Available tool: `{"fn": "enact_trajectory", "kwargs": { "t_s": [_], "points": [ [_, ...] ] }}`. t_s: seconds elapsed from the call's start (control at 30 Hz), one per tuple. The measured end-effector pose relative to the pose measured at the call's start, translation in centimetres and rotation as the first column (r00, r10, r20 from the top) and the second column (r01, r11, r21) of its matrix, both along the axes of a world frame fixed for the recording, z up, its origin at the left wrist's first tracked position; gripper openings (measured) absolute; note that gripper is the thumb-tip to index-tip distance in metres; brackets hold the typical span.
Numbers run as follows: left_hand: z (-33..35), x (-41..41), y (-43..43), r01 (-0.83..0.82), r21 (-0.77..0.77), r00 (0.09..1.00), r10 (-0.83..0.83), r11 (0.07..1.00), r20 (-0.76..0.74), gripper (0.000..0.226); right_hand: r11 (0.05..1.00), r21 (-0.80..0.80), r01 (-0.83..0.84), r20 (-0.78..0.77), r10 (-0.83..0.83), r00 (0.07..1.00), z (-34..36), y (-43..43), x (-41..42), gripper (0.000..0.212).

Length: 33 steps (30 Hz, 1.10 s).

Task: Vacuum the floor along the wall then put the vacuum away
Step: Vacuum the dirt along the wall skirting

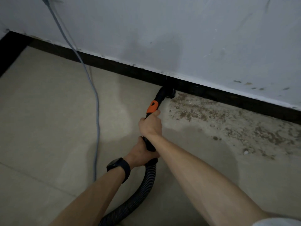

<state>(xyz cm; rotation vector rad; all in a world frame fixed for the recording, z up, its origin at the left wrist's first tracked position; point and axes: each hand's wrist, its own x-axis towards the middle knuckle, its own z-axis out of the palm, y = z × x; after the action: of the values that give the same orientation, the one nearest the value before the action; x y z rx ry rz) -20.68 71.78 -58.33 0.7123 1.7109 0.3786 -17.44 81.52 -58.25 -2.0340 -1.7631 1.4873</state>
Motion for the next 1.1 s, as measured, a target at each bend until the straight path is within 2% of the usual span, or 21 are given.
{"fn": "enact_trajectory", "kwargs": {
  "t_s": [0.17,0.43,0.6,0.7,0.93,1.1],
  "points": [
    [0.1,0.3,0.1,0.036,-0.019,0.997,-0.037,0.999,-0.069,0.068,0.999,-0.038,0.025,-0.038,-0.026,0.999,0.0,0.4,0.4,0.07],
    [0.7,0.5,0.2,0.104,-0.012,0.986,-0.105,0.995,-0.129,0.066,0.99,-0.101,0.102,-0.157,-0.117,0.981,0.1,0.5,0.9,0.068],
    [0.3,-0.1,-0.3,0.105,-0.031,0.982,-0.109,0.994,-0.155,0.05,0.977,-0.159,0.14,-0.252,-0.178,0.951,0.8,0.5,1.5,0.06],
    [0.2,-0.3,-0.8,0.154,-0.052,0.979,-0.16,0.987,-0.13,0.036,0.98,-0.143,0.136,-0.252,-0.17,0.953,0.7,-0.3,1.5,0.055],
    [0.1,-1.2,-2.1,0.167,-0.085,0.983,-0.173,0.982,-0.058,0.034,0.981,-0.098,0.166,-0.234,-0.185,0.954,-0.1,-2.1,1.1,0.055],
    [0.4,-1.8,-3.0,0.218,-0.075,0.969,-0.225,0.973,-0.1,0.025,0.964,-0.146,0.221,-0.306,-0.256,0.917,-0.2,-3.2,1.0,0.053]
  ]
}}
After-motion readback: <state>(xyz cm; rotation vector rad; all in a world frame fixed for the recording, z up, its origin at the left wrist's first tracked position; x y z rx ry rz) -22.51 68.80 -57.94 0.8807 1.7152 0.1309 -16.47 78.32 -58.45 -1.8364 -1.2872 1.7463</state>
